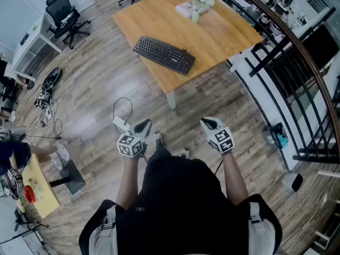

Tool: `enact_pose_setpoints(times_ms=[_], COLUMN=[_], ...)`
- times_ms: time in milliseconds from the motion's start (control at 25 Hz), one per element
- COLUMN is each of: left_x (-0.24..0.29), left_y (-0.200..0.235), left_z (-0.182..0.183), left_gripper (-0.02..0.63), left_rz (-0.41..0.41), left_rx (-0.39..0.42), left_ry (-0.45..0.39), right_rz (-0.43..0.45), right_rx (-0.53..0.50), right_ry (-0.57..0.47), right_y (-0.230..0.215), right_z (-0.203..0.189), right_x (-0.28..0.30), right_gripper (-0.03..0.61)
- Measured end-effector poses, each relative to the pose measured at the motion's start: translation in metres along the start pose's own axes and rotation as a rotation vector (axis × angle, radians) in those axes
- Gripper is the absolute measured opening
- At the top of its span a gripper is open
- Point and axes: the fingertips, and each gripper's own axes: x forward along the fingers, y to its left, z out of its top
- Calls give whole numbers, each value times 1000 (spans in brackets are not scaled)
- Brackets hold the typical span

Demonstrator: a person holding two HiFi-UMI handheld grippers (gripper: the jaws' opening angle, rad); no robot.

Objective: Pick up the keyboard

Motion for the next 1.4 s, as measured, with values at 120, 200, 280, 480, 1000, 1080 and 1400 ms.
enact_pose_setpoints(times_ms=[120,200,280,480,1000,1080,1400], left_x=[8,12,15,21,42,44,57], left_y=[4,8,13,27,90,104,147], left_z=[7,11,14,20,49,54,71], left_gripper=[38,37,37,37,37,37,38], left_rz=[-8,-11,-12,-18,-56,-64,-115], left_rx=[1,3,9,4,2,2,8], left_ry=[-2,-1,2,12,41,43,59], right_rz=[1,2,2,-13,-58,-66,-144], right_rx=[4,6,9,29,106,107,131], right_ry=[3,8,14,11,-1,3,5], right_y=[-6,-9,-11,-17,-32,-31,-40], right_z=[3,5,8,15,48,56,78], right_x=[7,13,19,31,85,96,132], right_gripper=[18,18,18,18,19,20,20])
